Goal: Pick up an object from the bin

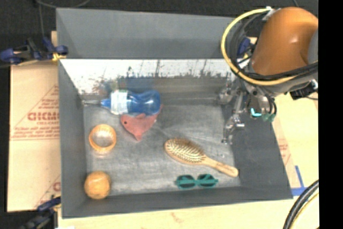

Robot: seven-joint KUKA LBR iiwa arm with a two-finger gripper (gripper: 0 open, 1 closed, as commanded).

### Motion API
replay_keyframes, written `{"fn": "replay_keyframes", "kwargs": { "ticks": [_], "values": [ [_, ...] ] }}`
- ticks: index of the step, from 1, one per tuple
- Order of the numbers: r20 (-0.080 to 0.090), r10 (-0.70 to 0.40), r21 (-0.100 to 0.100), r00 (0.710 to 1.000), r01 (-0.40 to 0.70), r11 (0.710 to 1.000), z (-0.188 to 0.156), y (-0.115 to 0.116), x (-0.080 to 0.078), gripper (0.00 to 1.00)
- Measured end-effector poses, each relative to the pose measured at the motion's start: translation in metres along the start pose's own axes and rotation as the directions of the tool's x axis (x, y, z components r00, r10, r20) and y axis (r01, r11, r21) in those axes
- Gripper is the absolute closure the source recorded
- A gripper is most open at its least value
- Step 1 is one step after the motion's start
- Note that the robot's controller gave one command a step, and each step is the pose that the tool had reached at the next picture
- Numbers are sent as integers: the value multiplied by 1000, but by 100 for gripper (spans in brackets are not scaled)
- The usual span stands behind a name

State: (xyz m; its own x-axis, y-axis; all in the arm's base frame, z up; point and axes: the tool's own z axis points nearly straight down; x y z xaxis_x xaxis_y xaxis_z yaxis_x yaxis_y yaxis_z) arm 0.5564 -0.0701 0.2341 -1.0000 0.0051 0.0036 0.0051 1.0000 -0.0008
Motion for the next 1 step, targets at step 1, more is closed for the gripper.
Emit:
{"fn": "replay_keyframes", "kwargs": {
  "ticks": [1],
  "values": [
    [8,-2,1,1000,2,1000,-5,0,-1,0]
  ]
}}
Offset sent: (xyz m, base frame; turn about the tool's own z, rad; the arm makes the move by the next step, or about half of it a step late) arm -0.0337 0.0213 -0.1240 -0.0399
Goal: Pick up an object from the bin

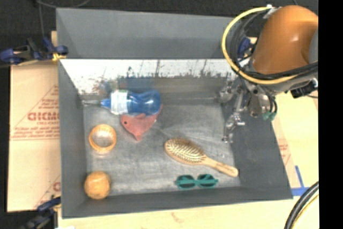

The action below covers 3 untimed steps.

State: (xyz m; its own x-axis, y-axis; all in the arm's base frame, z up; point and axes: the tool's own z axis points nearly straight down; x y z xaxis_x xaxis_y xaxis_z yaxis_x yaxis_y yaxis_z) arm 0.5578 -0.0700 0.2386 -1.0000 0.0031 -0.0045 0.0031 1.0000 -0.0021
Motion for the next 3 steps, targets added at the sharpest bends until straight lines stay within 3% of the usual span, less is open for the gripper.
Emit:
{"fn": "replay_keyframes", "kwargs": {
  "ticks": [1,2,3],
  "values": [
    [0,-37,0,999,37,999,128,20,35,100],
    [-1,-38,0,999,38,999,128,20,35,0],
    [-1,-39,0,999,39,999,128,20,35,0]
  ]
}}
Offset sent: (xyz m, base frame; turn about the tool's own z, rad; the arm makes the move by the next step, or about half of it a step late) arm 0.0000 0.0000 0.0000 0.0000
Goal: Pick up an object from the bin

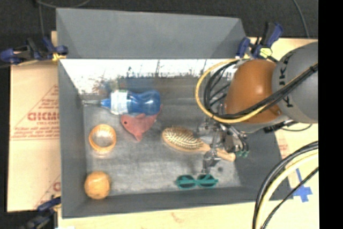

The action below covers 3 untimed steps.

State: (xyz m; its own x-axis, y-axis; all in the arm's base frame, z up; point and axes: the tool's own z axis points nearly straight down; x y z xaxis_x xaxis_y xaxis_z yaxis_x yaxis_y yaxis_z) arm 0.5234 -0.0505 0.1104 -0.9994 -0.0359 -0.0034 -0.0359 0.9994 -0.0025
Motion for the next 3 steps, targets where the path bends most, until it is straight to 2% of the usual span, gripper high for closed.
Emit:
{"fn": "replay_keyframes", "kwargs": {
  "ticks": [1,2,3],
  "values": [
    [71,71,8,995,-72,997,23,21,-18,100],
    [71,70,8,995,-71,997,23,21,-18,100],
    [48,67,3,997,-68,998,20,19,-12,100]
  ]
}}
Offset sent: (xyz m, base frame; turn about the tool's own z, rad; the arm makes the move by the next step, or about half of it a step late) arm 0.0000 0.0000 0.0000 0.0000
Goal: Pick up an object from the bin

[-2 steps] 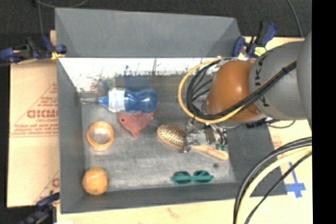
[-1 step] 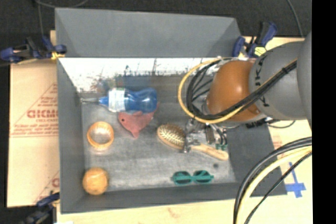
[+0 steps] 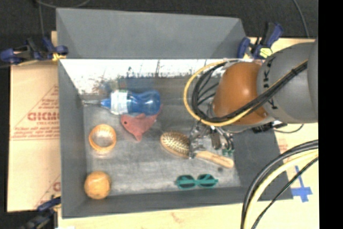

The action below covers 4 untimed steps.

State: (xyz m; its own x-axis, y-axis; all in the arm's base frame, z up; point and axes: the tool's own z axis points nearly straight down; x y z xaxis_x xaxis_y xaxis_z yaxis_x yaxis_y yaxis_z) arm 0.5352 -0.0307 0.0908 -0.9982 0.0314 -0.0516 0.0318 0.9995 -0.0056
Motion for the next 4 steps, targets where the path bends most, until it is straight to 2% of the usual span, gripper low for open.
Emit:
{"fn": "replay_keyframes", "kwargs": {
  "ticks": [4],
  "values": [
    [0,-6,0,1000,6,1000,0,0,0,100]
  ]
}}
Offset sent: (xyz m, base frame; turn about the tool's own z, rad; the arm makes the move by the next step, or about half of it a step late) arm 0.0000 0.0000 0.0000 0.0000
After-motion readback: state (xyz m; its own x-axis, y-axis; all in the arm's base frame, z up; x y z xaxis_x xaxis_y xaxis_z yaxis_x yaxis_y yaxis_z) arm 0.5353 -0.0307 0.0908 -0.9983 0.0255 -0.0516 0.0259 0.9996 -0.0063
